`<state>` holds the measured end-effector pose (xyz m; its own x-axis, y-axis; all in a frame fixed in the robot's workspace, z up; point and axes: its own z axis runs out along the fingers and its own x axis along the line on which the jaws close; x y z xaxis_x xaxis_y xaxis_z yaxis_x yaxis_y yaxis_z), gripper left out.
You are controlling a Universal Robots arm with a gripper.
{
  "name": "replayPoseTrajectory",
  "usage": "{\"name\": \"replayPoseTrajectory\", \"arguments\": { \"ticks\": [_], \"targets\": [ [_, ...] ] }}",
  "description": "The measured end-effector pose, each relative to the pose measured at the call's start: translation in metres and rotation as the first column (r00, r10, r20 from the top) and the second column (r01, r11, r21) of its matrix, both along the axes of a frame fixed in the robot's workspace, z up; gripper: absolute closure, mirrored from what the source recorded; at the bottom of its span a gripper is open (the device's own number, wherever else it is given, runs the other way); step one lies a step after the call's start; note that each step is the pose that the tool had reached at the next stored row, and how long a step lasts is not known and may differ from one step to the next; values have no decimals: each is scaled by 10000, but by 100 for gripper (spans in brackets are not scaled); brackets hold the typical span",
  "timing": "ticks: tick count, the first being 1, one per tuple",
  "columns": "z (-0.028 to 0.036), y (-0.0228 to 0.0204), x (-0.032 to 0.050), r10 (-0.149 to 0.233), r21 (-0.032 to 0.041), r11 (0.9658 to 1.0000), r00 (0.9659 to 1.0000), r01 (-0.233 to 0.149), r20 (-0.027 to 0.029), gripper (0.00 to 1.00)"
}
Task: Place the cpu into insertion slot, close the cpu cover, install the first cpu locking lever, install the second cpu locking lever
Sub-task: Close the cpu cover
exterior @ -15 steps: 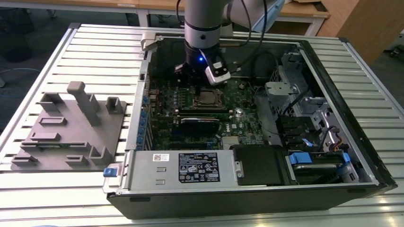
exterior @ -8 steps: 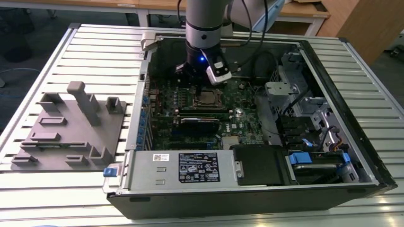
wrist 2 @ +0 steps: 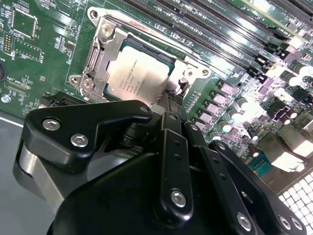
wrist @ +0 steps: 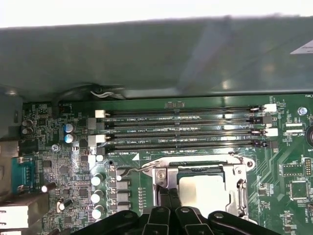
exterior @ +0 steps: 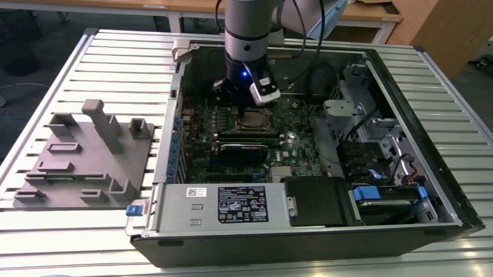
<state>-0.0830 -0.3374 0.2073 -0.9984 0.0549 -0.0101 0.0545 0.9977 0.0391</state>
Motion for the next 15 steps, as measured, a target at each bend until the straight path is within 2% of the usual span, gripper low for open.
{"name": "replayPoseTrajectory", "arguments": {
  "ticks": [7,15],
  "targets": [
    [-16,1,0,1,1,10000,10000,-1,1,90],
    [-74,1,-3,3,0,10000,10000,-3,0,90]
  ]
}}
